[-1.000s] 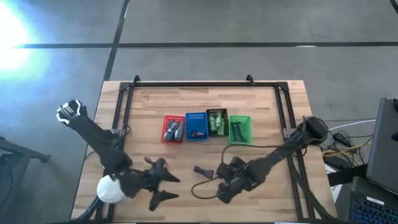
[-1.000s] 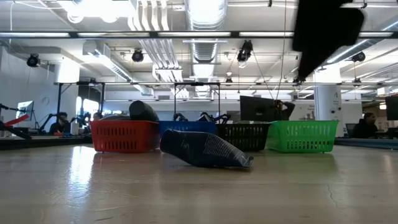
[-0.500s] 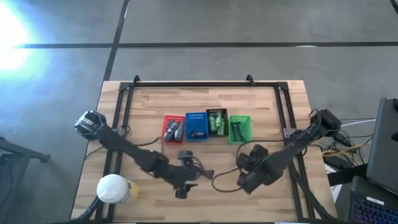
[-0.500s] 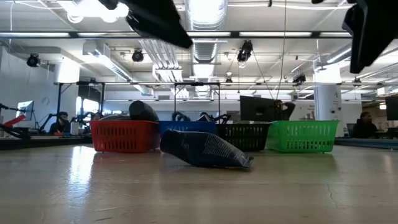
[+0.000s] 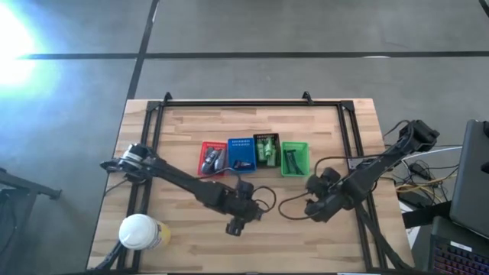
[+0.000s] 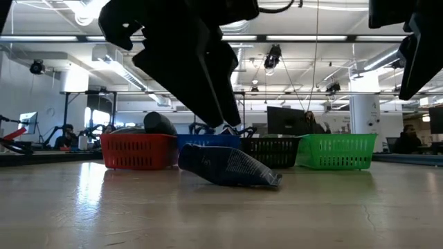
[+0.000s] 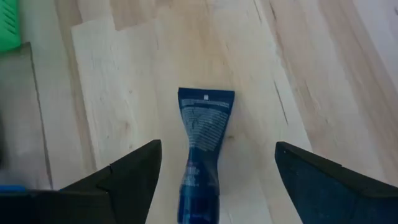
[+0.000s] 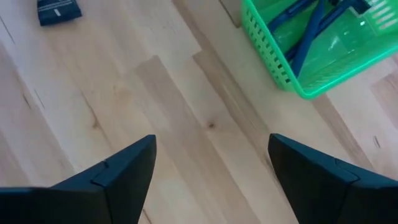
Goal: Pick & Place Travel size toiletries
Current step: Put the black shave cream into the blue bin
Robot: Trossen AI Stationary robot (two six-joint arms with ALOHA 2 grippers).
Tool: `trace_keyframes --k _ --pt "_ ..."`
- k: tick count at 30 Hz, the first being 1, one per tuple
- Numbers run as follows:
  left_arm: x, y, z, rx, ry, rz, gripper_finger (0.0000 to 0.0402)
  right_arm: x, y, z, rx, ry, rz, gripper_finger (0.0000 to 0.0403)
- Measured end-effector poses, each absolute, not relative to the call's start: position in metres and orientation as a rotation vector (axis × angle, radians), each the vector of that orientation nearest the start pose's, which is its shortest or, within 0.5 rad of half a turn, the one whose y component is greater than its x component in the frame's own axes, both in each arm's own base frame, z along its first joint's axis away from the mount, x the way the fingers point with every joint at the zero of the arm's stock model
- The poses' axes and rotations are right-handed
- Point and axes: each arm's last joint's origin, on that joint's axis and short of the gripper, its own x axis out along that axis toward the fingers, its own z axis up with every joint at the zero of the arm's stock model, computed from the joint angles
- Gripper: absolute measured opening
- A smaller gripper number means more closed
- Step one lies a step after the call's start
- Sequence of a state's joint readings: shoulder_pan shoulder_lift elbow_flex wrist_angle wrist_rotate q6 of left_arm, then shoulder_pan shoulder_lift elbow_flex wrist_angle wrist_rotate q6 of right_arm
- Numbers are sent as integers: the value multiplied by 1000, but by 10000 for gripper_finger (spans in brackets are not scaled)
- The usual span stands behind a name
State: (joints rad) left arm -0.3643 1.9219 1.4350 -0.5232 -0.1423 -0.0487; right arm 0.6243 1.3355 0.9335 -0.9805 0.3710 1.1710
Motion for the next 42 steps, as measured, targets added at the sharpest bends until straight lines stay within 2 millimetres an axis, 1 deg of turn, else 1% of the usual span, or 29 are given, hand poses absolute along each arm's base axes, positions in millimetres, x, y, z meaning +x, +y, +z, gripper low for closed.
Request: trace_keyframes --k 4,8,13,17,23,24,25,28,31,34,35,37,39,40,42 --pt "386 -139 197 203 1011 -170 318 183 118 223 354 1089 -474 295" --pt "388 -130 180 185 1090 -133 317 180 116 219 352 1079 -474 287" --pt "391 -122 167 142 1150 -117 296 180 116 216 353 1078 -474 278" --pt "392 -122 166 84 1159 -126 248 181 116 216 353 1078 -473 271" --pt "391 -122 168 82 1156 -126 129 181 117 215 366 1074 -479 256" --pt "390 -122 168 72 1157 -119 121 181 117 215 370 1074 -482 254" --pt "390 -122 170 53 1158 -107 121 181 117 215 376 1072 -486 252" --pt "385 -121 181 -53 1158 -40 121 181 117 215 400 1065 -503 245" --pt "375 -118 210 -199 1100 80 121 183 117 219 433 1022 -533 240" --pt "359 -111 248 -394 923 303 121 186 116 224 472 978 -567 240" --pt "352 -107 261 -472 835 405 121 188 115 225 487 963 -578 242" --pt "340 -93 279 -617 652 596 121 191 112 228 516 934 -605 246" --pt "332 -72 286 -703 538 721 121 195 108 232 543 900 -639 251" --pt "329 -59 285 -728 515 763 121 197 106 233 551 884 -652 253" --pt "328 -36 275 -753 515 826 121 201 101 237 563 857 -675 257"
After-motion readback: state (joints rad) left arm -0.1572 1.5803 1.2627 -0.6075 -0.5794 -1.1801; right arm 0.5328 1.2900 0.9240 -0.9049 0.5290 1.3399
